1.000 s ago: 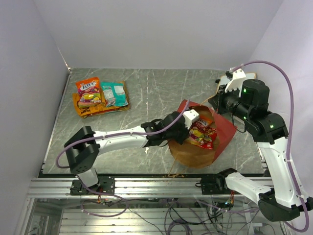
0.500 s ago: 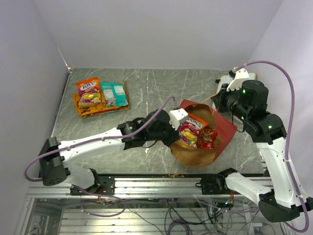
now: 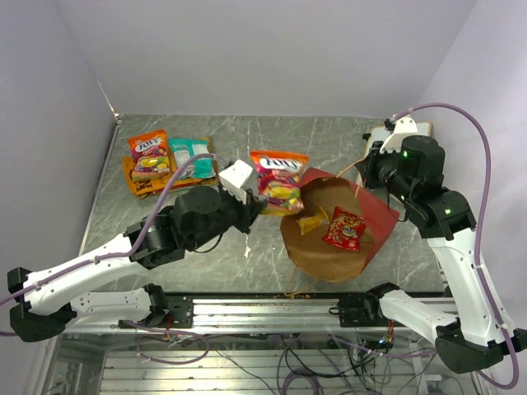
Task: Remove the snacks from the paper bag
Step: Place the snack at the center of the board.
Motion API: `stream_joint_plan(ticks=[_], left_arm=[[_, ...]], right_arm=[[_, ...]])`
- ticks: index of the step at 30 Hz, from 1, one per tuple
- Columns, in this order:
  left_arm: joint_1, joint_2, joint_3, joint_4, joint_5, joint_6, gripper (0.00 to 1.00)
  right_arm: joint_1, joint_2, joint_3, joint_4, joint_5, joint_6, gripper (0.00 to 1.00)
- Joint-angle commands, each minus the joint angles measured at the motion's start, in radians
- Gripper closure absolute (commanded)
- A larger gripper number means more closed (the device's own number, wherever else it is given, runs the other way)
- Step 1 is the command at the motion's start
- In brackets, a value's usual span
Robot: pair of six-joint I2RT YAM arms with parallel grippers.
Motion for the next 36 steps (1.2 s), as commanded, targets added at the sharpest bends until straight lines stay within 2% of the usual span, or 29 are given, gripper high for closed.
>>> stream_joint_plan(ticks=[1,4,11,15,18,22,29,36], left_arm=[[0.050,0.023,0.100,-0.052,-0.362,-0.049,0.93],[0.179,0.077,0.156,-0.107,-0.336,-0.035,0.93],[0.619,0.211,0.219,-0.164,-0.053,-0.003,0.93],[0.924,0.303,0.229,-0.143,0.216,0.023,0.93],[1.093,0.381,0.229,-0.111,0.401,0.051,0.93],[1.173,0.473,0.231,-0.059,0.465,0.138,0.93],[1.180,0.535,0.197,0.057,0.525,0.222,0.93],[1.196,0.552,0.164,0.062,0.550,0.240,0.93]], right_arm=[[0.004,-0.017,-0.008,0.032,-0.002,0.006,1.00],[0.004,-0.016,-0.010,0.039,-0.017,0.005,1.00],[0.003,-0.018,-0.008,0.039,-0.042,0.000,1.00],[0.004,-0.026,-0.018,0.042,-0.047,-0.002,1.00],[0.003,-0.029,-0.014,0.041,-0.048,-0.009,1.00],[0.003,-0.038,-0.018,0.044,-0.060,-0.012,1.00],[0.003,-0.051,-0.013,0.037,-0.045,-0.017,1.00],[0.003,-0.064,-0.019,0.032,-0.034,-0.012,1.00]])
